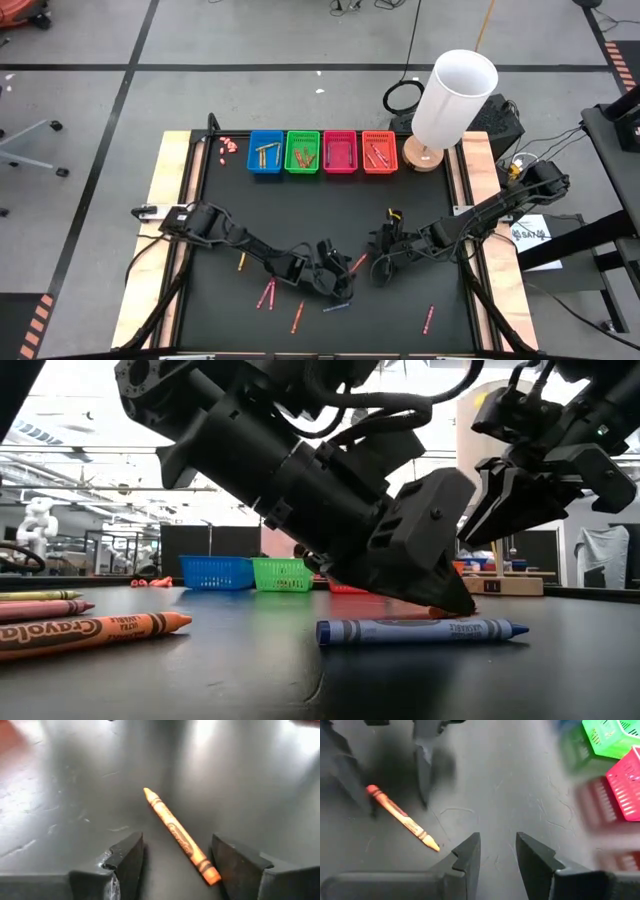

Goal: Sort crayons
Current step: Put the orange crayon into the green bin

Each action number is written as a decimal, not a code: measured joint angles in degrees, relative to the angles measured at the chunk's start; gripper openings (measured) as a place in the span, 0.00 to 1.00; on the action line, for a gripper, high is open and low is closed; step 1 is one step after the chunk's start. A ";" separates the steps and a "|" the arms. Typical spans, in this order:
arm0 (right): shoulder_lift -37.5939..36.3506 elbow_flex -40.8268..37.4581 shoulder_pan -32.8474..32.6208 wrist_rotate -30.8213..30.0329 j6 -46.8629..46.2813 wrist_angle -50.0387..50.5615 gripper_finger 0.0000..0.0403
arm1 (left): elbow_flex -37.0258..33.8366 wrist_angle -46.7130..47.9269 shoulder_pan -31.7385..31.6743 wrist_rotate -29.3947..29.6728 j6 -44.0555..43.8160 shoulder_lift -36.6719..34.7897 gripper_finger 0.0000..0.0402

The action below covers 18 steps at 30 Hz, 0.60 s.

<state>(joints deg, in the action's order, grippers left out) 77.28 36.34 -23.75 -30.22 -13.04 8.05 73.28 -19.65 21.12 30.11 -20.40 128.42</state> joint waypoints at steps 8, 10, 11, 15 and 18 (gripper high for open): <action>0.00 0.00 0.00 0.00 0.00 0.46 0.27 | 0.13 5.97 -1.29 -1.93 1.69 -0.84 0.50; 0.00 0.00 0.00 0.00 0.00 0.42 0.27 | 0.11 6.03 -1.29 -2.25 1.69 -1.05 0.47; 0.00 0.00 0.00 0.00 0.00 0.44 0.27 | 0.09 6.28 -1.29 -2.52 1.70 -1.32 0.46; 0.00 0.00 0.00 0.00 0.00 0.39 0.27 | 0.02 6.94 -1.34 -2.95 1.68 -1.77 0.39; 0.00 0.00 0.00 0.00 0.00 0.39 0.27 | 0.02 7.47 -1.92 -3.10 1.63 -1.81 0.33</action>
<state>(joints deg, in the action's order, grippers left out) 77.28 36.34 -23.75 -30.22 -13.04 8.45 73.30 -12.18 19.20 27.00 -18.77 126.61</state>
